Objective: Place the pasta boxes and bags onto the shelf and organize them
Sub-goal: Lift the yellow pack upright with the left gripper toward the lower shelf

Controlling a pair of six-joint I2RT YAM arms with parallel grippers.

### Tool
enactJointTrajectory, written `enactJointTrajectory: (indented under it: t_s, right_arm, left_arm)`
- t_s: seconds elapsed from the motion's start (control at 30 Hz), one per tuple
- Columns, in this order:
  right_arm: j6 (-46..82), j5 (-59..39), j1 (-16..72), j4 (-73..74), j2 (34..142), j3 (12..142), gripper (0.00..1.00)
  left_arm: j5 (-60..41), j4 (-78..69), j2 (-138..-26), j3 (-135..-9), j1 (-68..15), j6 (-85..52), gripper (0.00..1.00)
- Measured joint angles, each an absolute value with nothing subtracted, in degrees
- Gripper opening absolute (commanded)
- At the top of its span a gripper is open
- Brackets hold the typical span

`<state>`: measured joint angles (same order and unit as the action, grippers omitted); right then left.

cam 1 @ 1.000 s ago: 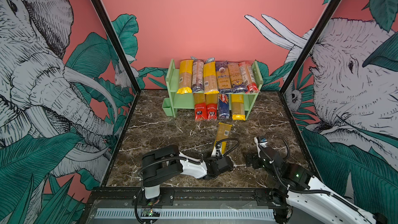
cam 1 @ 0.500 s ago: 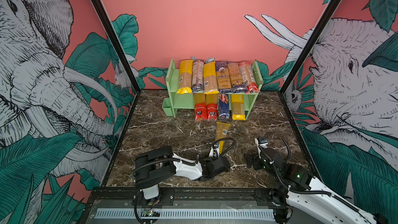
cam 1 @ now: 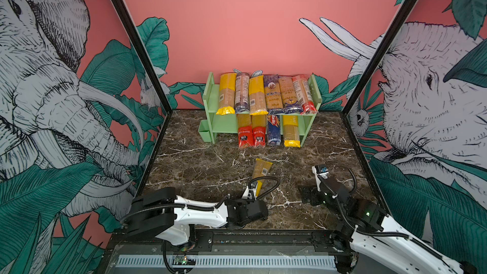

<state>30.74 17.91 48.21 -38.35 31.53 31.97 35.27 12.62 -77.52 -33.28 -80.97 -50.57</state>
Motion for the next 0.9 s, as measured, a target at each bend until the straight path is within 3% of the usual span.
enactJointTrajectory:
  t_s: [0.47,0.9]
  right_arm:
    - [29.0,16.3,48.2,-34.9,39.4,38.4,0.99]
    - [27.4,15.2,47.9,-32.1,46.7,44.8,0.99]
  left_arm:
    - [39.0,34.2,-48.5,-30.4,-82.5,-52.2,0.00]
    - [38.5,51.7,-36.5,-36.6,-82.5,-49.0,0.00]
